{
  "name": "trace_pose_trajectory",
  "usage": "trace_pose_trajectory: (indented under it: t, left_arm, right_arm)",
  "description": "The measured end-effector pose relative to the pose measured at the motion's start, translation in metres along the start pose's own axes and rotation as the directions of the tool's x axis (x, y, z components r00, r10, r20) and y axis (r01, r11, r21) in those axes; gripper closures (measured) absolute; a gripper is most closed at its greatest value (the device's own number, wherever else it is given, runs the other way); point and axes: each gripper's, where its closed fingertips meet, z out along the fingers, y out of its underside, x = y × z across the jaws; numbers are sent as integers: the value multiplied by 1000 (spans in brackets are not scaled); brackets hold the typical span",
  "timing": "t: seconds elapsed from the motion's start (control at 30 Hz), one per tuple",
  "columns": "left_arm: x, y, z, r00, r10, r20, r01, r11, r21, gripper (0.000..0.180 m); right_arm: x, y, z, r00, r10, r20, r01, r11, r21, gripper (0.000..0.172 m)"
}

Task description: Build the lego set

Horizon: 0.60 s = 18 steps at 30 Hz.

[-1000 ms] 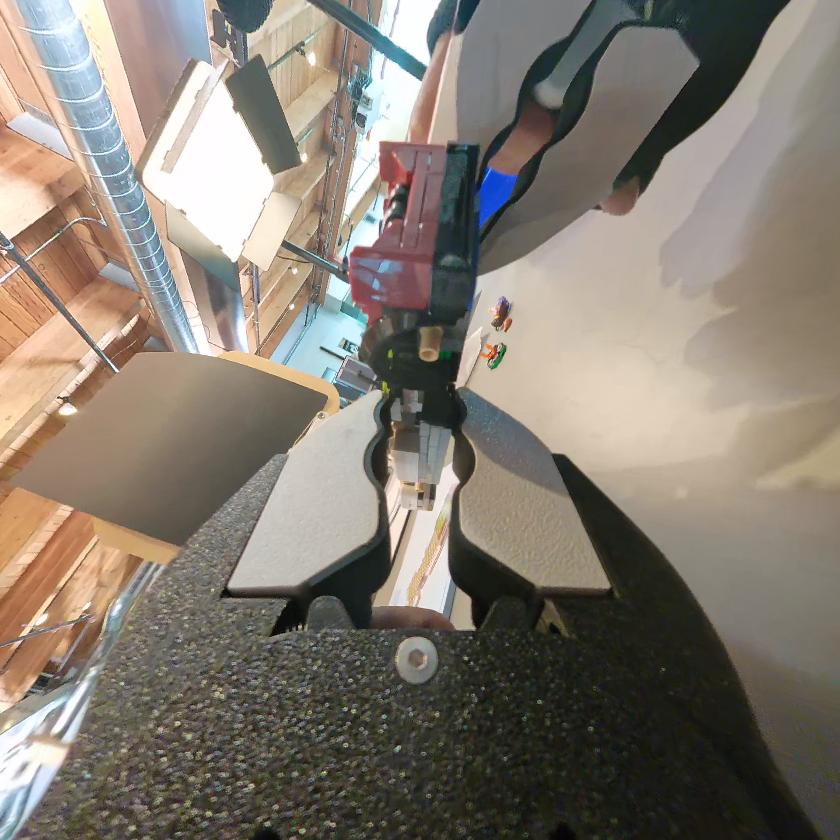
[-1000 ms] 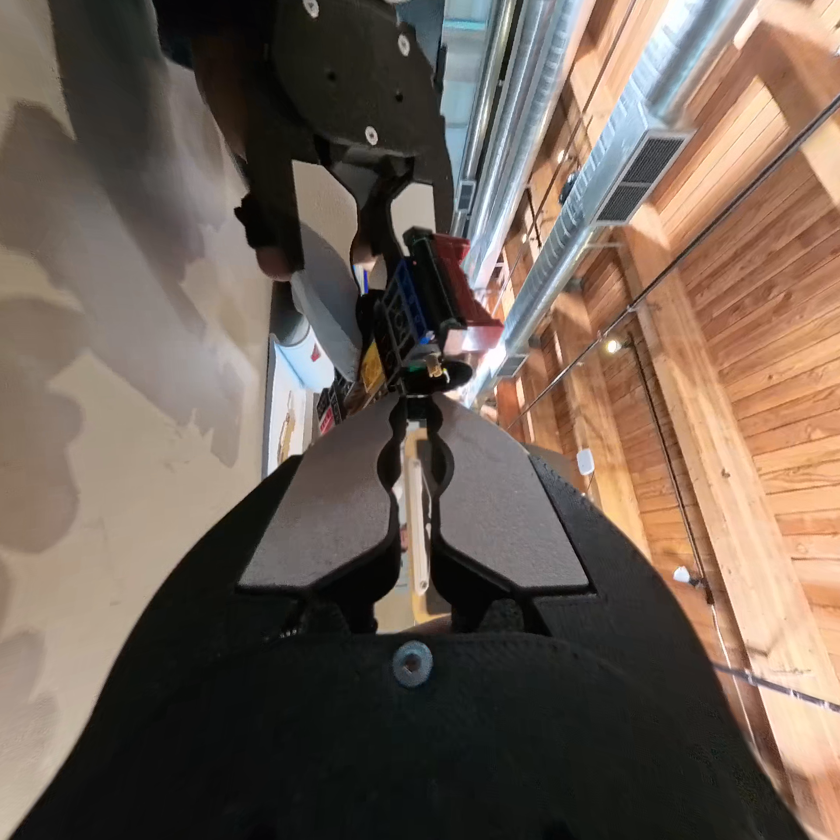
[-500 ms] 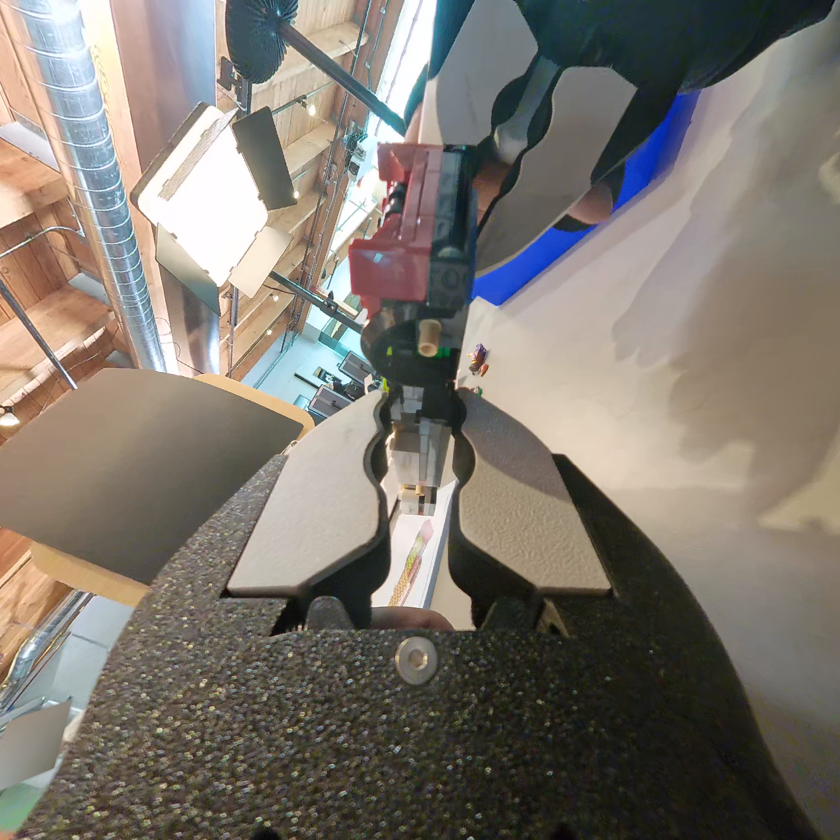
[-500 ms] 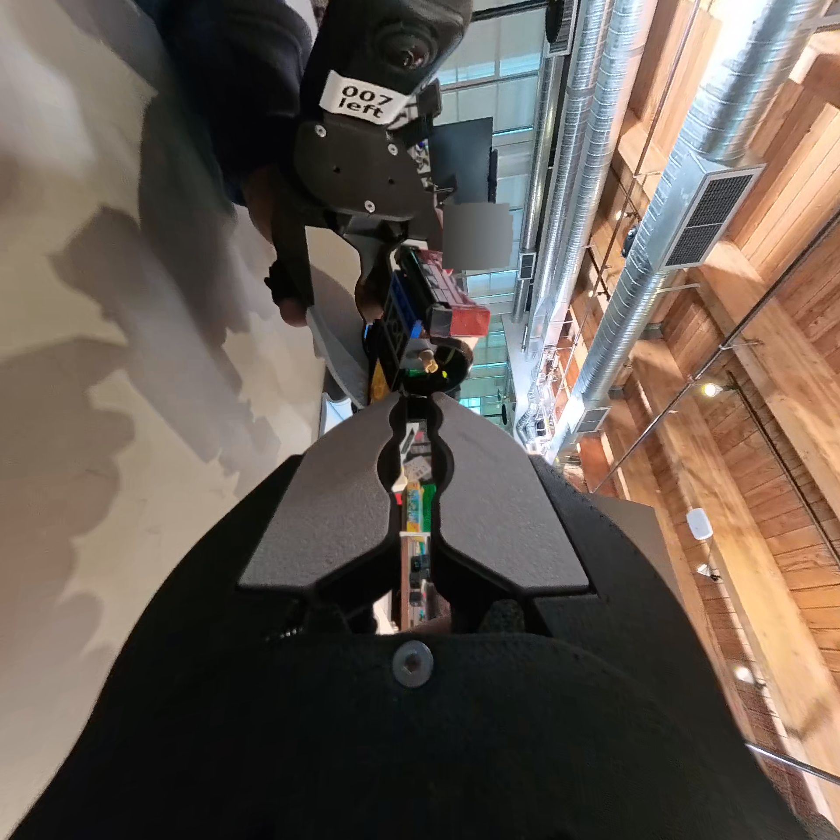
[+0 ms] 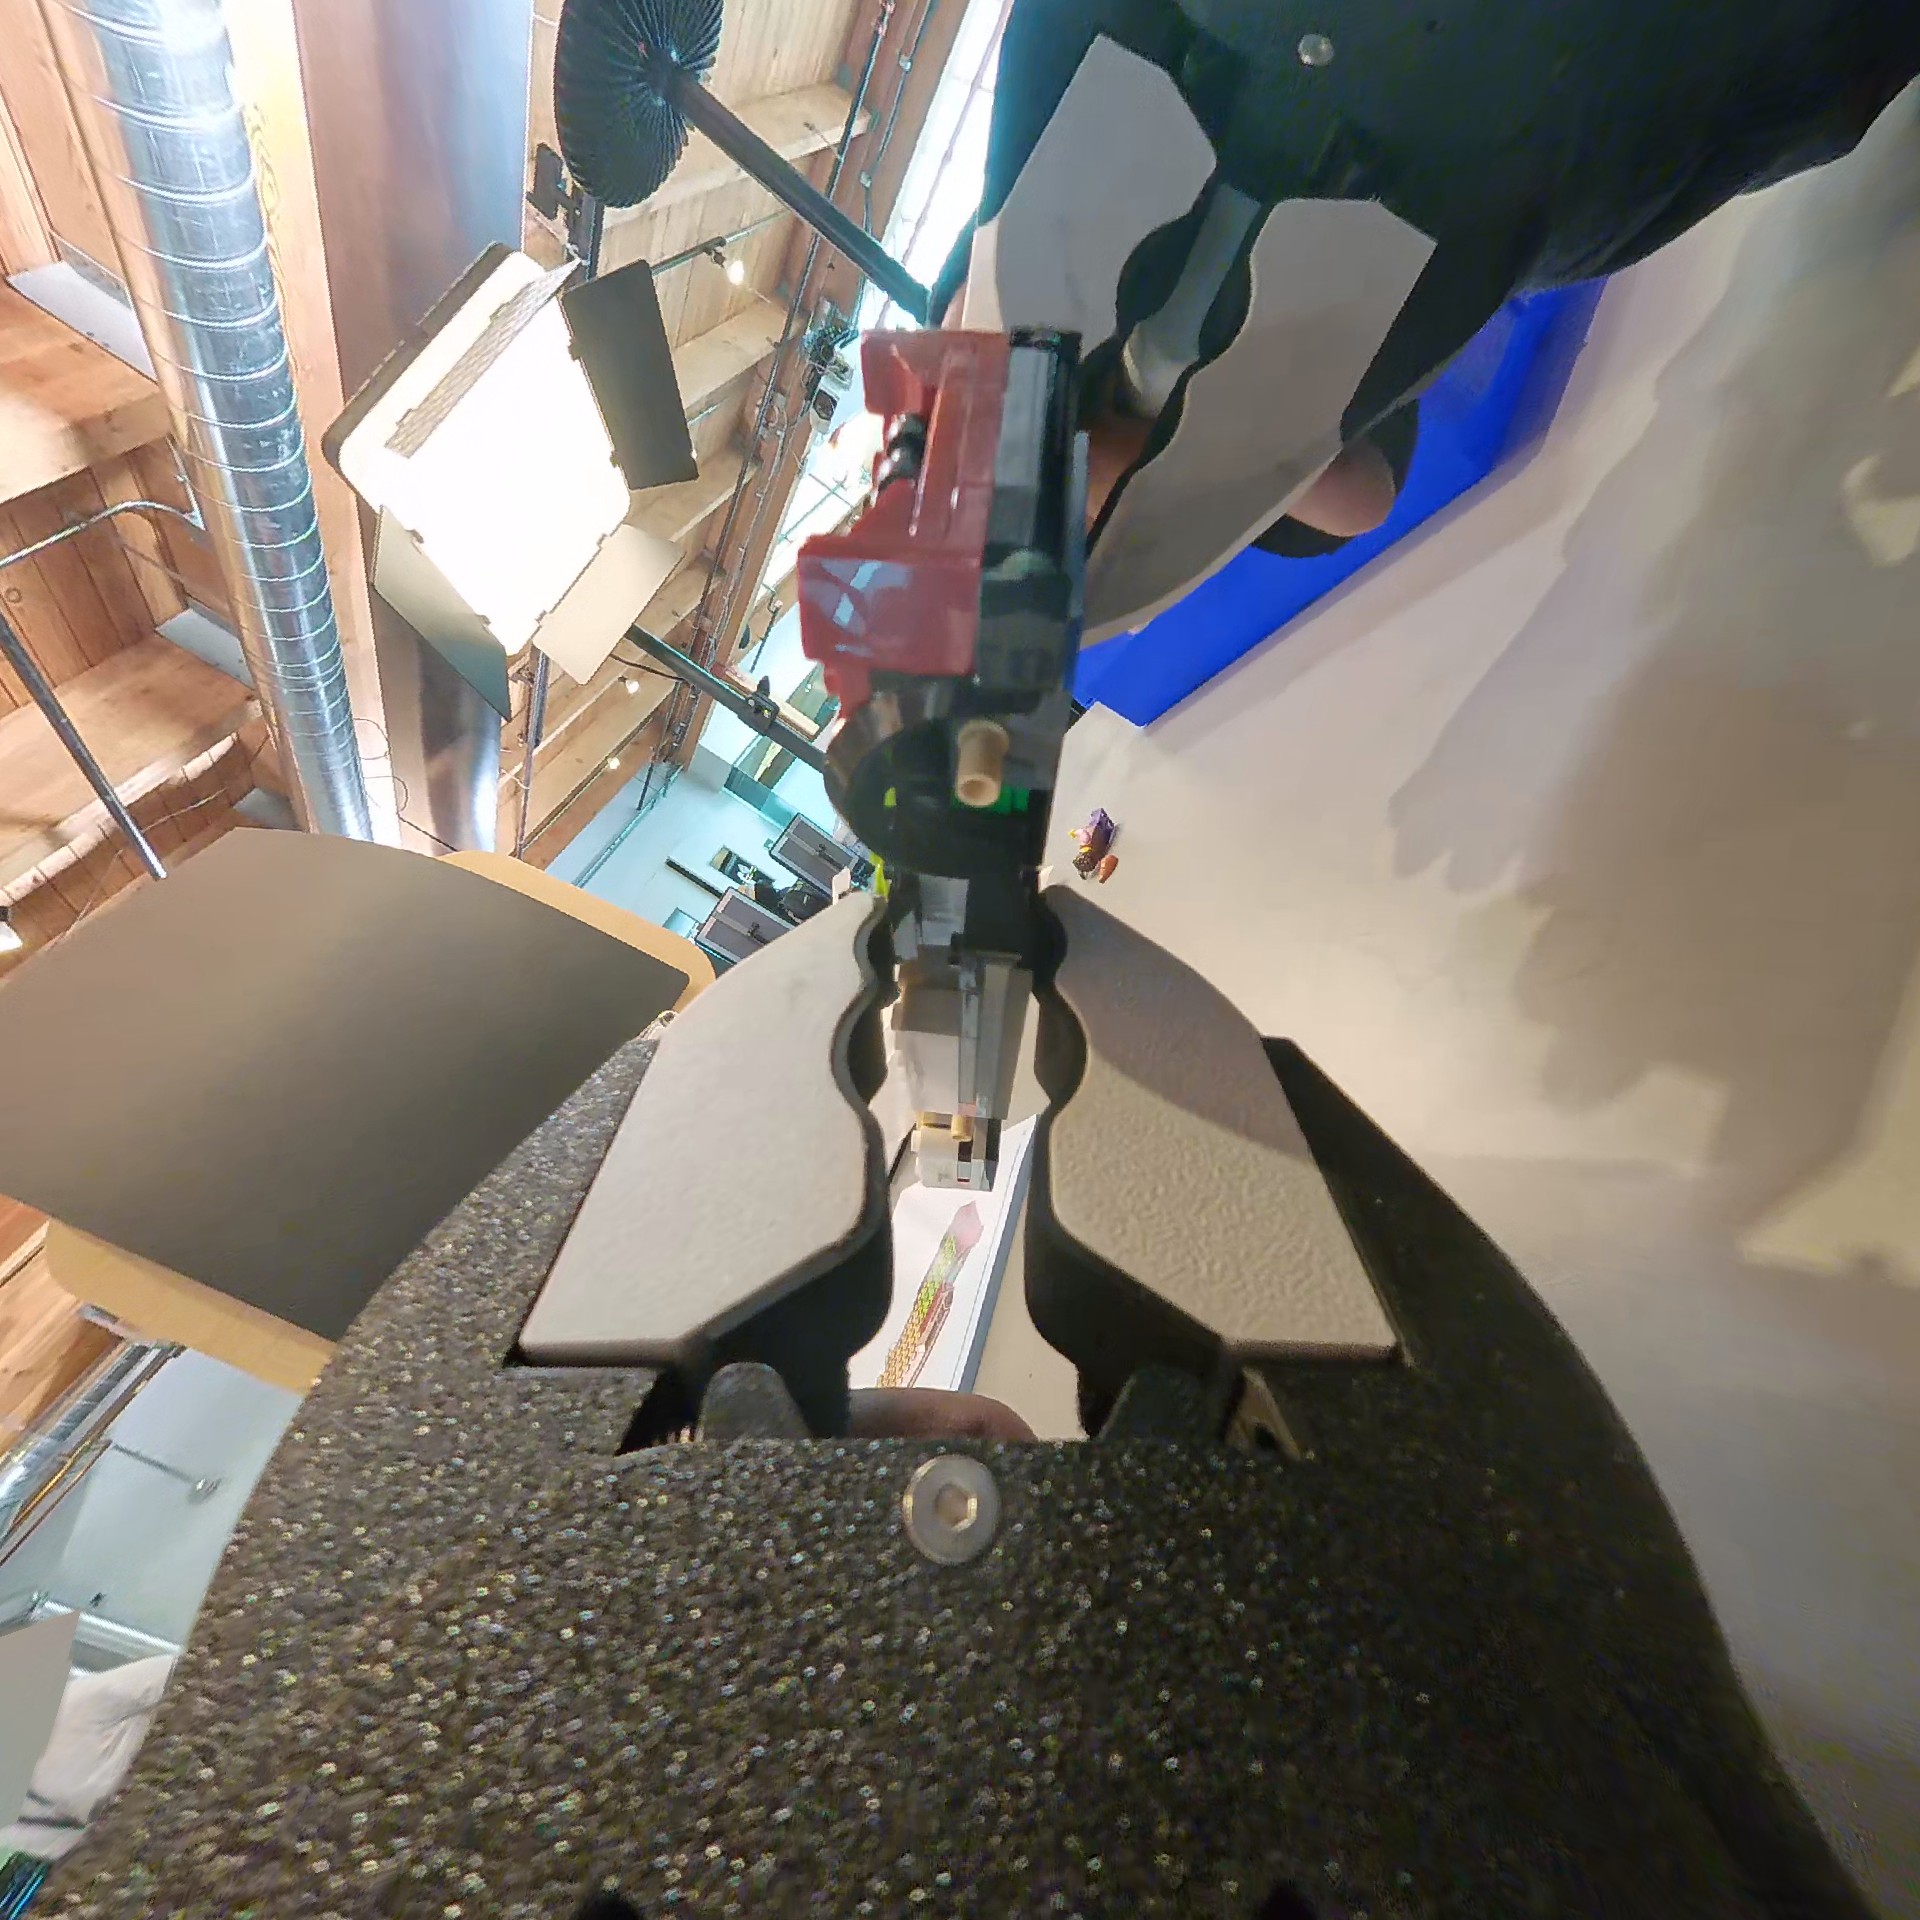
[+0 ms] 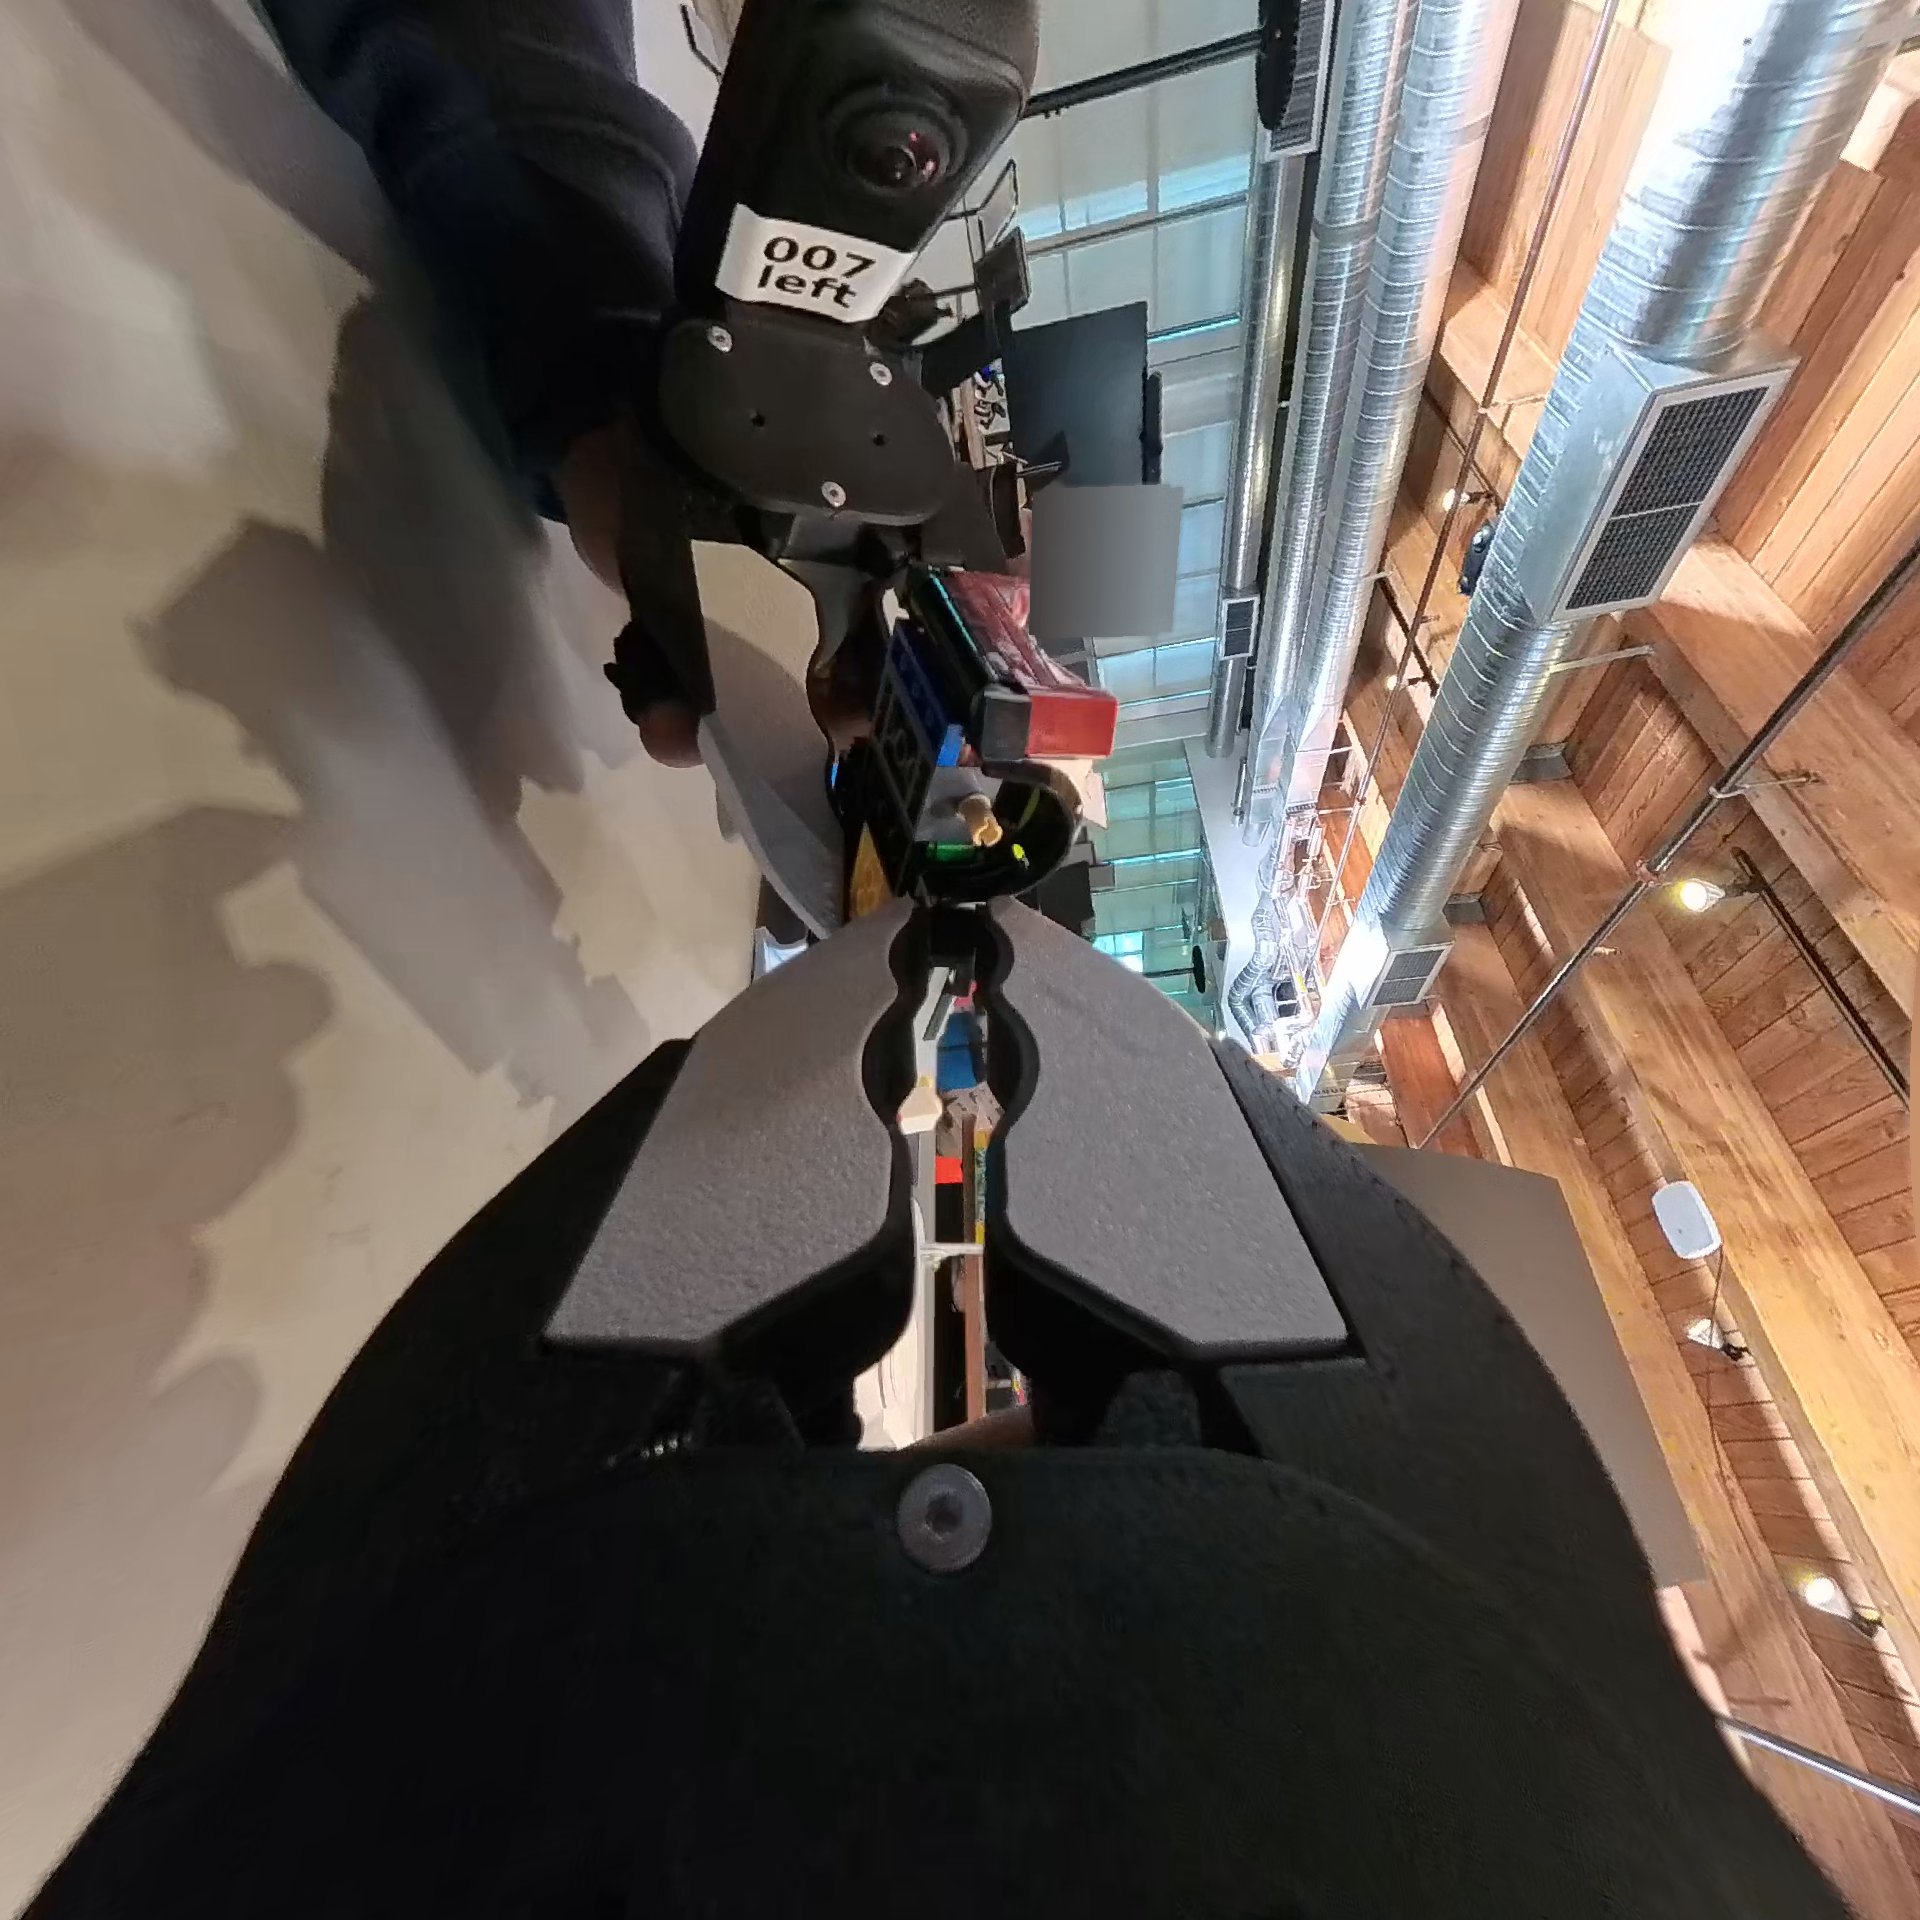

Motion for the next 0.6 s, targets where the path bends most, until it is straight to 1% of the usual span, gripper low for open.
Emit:
trace_pose_trajectory:
  t: [0.3,0.6]
  left_arm:
    - [-1,-3,0,1000,-8,0,8,1000,14,156]
    - [-1,-6,0,1000,-23,-3,23,999,28,156]
  right_arm:
    - [1,-3,-1,1000,16,23,-17,999,39,164]
    - [0,-3,-2,999,15,36,-17,998,52,158]
